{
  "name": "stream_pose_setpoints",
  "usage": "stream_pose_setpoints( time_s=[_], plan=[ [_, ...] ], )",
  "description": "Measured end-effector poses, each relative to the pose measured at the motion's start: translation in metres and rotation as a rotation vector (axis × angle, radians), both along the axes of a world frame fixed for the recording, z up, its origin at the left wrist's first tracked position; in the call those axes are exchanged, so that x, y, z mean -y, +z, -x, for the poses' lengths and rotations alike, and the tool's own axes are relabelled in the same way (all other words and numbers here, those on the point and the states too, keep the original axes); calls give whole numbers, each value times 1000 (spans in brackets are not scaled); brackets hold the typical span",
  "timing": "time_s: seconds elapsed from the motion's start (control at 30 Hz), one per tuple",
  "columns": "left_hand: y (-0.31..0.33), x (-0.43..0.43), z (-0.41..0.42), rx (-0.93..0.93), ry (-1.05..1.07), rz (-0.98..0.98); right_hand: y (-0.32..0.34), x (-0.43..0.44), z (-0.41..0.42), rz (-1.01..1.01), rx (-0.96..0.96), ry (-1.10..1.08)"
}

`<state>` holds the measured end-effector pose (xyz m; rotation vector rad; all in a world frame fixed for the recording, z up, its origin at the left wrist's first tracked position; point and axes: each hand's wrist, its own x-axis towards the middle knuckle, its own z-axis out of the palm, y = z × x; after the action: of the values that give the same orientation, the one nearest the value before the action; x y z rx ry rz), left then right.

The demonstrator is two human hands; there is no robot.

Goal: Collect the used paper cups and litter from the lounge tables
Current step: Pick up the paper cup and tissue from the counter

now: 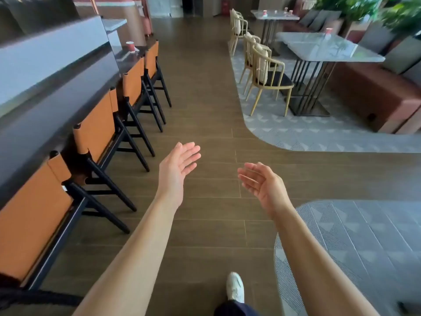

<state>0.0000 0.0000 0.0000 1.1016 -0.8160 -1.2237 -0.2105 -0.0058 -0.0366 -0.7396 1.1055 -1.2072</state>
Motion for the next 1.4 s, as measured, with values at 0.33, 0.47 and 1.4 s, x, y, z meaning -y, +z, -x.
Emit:
stream_pose_setpoints(
  time_s=[0.33, 0.47, 1.4],
  plan=[
    [-17, 144, 16, -5, 32, -44, -21, 143, 12, -34, -48, 48],
    [-15, 211, 24, -20, 39, -39, -18, 211, 21, -35, -82, 63],
    [-29, 572, -52, -3, 66, -33, -37, 573, -62, -33, -49, 91]
  ],
)
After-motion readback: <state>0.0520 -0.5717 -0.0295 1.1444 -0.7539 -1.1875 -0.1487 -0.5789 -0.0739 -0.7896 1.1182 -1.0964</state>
